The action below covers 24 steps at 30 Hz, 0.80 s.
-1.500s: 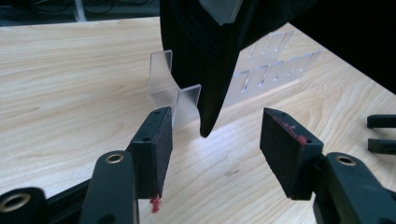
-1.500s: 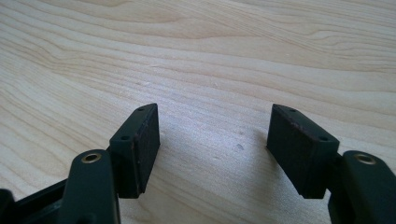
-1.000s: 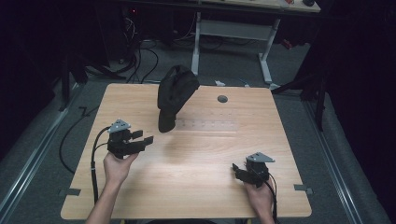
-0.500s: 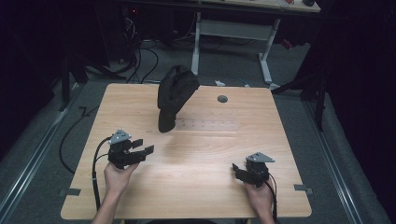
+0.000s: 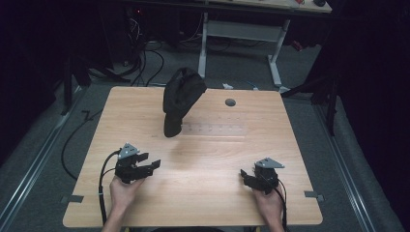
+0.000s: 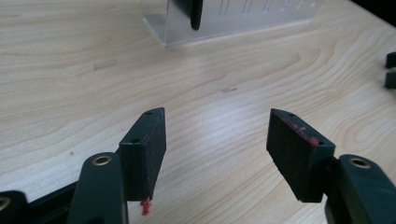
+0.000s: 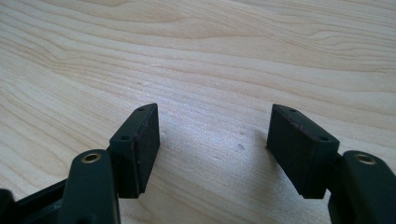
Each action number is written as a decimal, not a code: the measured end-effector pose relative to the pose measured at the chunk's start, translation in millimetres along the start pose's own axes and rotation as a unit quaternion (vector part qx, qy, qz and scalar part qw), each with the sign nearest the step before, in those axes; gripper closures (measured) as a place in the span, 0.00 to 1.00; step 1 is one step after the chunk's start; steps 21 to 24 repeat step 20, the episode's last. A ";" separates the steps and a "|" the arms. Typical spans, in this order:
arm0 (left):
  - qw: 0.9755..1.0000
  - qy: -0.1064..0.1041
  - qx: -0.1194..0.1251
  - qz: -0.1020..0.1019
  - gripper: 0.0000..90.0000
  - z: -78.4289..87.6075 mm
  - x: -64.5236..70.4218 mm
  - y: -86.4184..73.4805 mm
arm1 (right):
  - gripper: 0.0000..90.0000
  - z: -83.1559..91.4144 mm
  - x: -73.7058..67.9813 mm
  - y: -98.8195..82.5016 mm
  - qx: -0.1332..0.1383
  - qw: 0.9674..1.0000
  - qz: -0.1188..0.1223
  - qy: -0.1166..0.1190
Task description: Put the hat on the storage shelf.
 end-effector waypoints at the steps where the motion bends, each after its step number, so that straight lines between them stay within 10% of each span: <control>1: 1.000 0.007 -0.005 -0.003 0.42 -1.7 -0.7 -2.9 | 0.38 0.0 0.0 0.0 0.000 1.000 0.000 0.000; 14: 0.994 0.090 -0.042 -0.040 0.39 -23.8 -12.9 -31.9 | 0.38 0.0 0.0 0.0 0.000 1.000 0.000 0.000; 24: 0.994 0.091 -0.046 -0.044 0.34 -24.7 -11.7 -32.4 | 0.38 0.1 -0.1 -0.1 0.000 1.000 -0.001 0.000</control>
Point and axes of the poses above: each handheld gripper's, and its own axes: z roughly backward along the jaws, y roughly out of its top, x roughly to its right, the point moved 8 cm from there along -z, roughly forward along the jaws, and after that the axes turned 2 degrees about -x, right-handed, at the moved point
